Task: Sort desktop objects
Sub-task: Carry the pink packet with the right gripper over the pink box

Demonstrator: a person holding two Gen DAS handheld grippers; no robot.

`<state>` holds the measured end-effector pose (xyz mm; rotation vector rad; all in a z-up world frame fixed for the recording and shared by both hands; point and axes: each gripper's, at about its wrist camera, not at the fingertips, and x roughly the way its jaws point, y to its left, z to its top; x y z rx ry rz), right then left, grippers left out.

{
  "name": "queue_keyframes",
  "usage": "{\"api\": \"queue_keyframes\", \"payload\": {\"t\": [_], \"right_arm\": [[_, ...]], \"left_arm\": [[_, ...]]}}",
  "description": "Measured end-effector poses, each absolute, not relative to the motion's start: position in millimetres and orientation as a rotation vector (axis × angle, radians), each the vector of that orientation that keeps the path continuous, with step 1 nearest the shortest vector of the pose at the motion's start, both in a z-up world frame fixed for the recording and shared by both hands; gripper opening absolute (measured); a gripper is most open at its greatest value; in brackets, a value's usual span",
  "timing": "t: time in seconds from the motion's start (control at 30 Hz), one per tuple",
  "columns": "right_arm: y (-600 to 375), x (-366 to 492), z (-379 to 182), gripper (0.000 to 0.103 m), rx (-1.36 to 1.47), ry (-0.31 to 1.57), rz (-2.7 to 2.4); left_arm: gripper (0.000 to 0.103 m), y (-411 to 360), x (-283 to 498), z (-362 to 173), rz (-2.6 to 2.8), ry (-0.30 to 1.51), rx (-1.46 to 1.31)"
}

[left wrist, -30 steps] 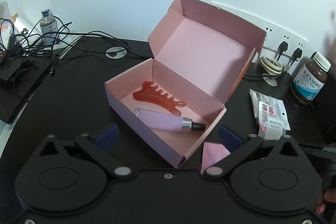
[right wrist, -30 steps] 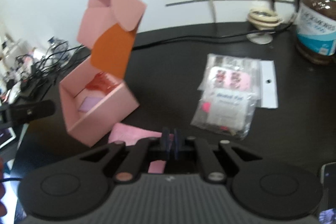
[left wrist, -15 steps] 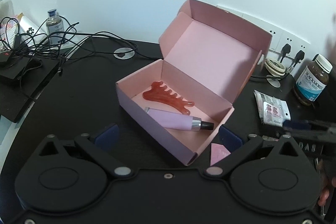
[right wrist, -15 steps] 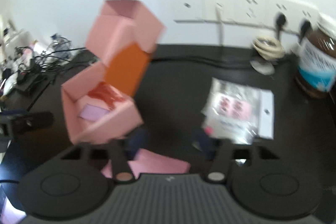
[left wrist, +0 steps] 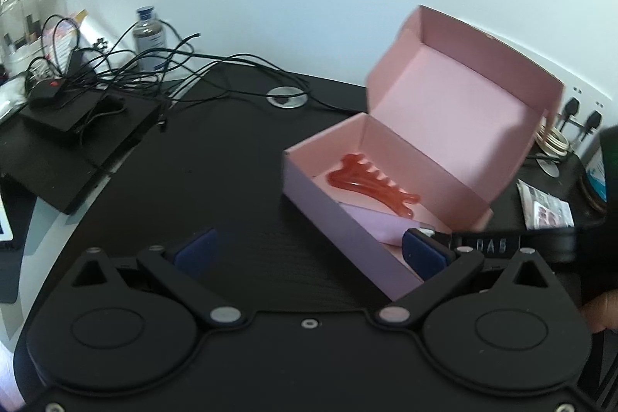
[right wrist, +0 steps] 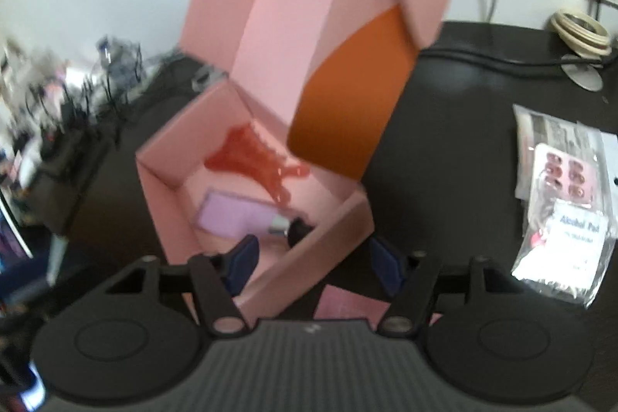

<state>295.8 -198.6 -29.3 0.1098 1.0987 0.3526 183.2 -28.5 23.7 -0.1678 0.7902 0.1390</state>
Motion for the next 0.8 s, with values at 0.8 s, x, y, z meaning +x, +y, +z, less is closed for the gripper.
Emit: {"api": "queue_keyframes", "payload": {"t": [0.8], "right_arm": [[-240, 290, 23, 0.069, -0.132, 0.846, 0.471]], "left_arm": [[0.103, -42, 190, 26, 0.101, 0.781, -0.169]]}}
